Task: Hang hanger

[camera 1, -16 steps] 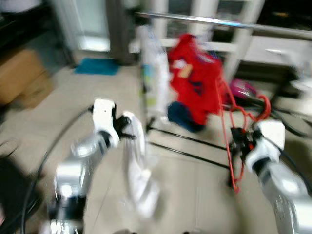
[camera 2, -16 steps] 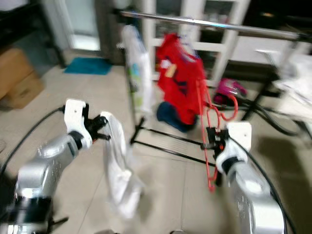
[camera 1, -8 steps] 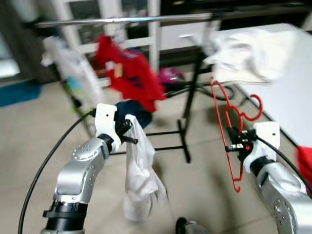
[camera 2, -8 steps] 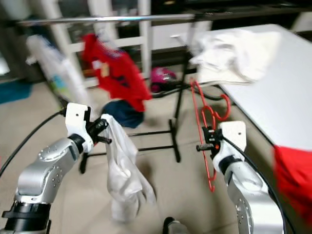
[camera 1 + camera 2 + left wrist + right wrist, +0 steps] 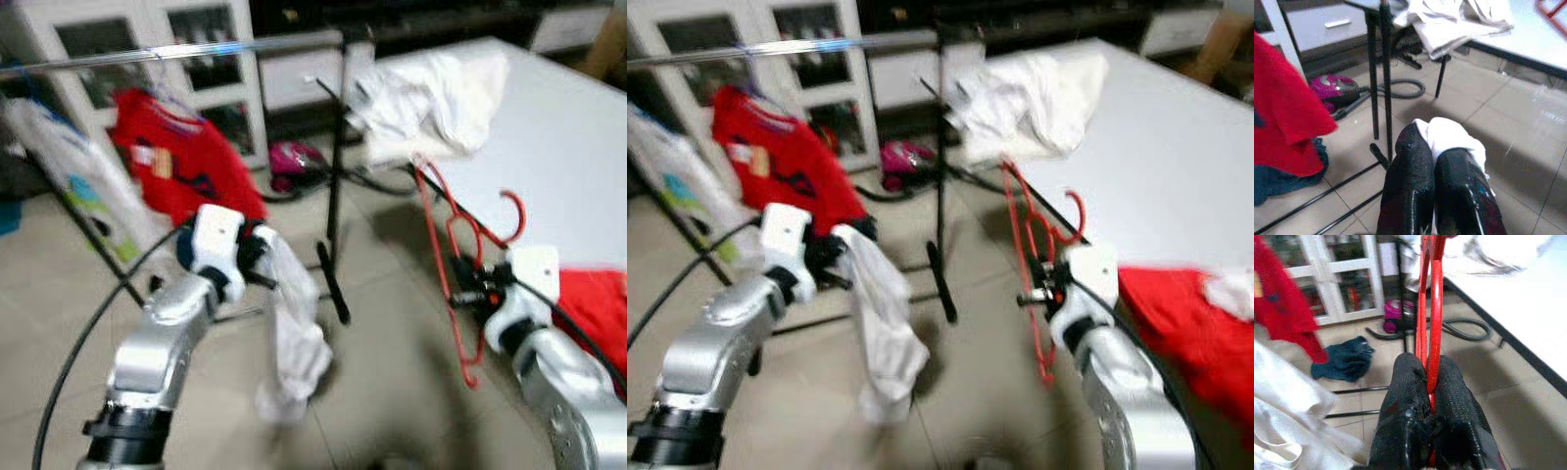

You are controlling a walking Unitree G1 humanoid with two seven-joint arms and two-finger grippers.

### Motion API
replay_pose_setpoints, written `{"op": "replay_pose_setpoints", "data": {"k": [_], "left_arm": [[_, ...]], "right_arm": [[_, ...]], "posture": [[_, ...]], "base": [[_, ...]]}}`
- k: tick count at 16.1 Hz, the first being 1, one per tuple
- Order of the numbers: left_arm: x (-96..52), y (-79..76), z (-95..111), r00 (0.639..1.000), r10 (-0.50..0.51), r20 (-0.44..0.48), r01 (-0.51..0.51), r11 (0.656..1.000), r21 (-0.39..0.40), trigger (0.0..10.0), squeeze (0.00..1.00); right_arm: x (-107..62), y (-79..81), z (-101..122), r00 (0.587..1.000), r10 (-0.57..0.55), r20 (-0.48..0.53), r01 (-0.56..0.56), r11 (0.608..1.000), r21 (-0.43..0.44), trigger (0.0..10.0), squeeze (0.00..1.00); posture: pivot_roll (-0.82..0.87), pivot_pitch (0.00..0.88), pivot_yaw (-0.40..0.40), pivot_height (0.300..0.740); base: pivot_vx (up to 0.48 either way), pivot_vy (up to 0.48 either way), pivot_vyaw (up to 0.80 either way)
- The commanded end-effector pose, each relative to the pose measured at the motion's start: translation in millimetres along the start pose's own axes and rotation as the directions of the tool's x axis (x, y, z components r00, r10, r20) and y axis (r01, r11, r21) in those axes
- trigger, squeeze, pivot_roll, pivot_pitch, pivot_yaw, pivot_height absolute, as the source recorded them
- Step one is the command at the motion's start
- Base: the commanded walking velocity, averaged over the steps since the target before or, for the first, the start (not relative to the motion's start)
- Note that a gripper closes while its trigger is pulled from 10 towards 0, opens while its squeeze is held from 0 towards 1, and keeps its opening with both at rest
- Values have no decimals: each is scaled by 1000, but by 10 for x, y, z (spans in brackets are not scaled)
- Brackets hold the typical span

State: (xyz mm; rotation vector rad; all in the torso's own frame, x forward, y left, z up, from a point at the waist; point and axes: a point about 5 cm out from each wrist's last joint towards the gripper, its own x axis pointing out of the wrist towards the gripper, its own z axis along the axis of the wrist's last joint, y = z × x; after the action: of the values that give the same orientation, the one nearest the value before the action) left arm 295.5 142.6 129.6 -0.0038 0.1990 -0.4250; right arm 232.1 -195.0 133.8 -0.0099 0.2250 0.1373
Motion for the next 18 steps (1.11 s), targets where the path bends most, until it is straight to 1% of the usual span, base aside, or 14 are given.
{"op": "replay_pose_setpoints", "data": {"k": [1,2,4,11,12,15,18], "left_arm": [[22,-42,89,999,-13,43,11,999,45,10000,0],[26,-48,88,999,-17,43,15,999,46,10000,0],[28,-65,85,999,-29,43,27,999,39,10000,0],[27,-58,85,998,-11,63,10,1000,22,10000,0],[27,-52,74,998,1,68,-3,1000,20,10000,0],[-15,-38,12,998,34,59,-34,999,14,10000,0],[-62,-20,-17,997,55,52,-56,998,13,10000,0]], "right_arm": [[-32,-60,-8,999,-50,-11,50,999,0,10000,0],[-30,-53,-13,998,-56,-10,56,998,2,10000,0],[-24,8,1,1000,-27,-2,27,1000,5,10000,0],[-33,-6,-10,999,-34,-16,33,999,-21,10000,0],[-24,-2,-11,999,-41,-19,40,998,-38,10000,0],[8,0,-18,999,-29,-28,27,999,-46,10000,0],[61,0,-29,999,-19,-42,17,999,-48,10000,0]], "posture": [[-98,0,65,740],[-100,0,68,740],[-101,0,71,740],[-104,0,65,740],[-105,0,61,740],[-82,0,21,740],[-67,0,5,740]], "base": [[0,0,-769],[0,0,-769],[0,0,-769],[0,0,-769],[0,0,-769],[0,0,-771],[0,0,-773]]}}
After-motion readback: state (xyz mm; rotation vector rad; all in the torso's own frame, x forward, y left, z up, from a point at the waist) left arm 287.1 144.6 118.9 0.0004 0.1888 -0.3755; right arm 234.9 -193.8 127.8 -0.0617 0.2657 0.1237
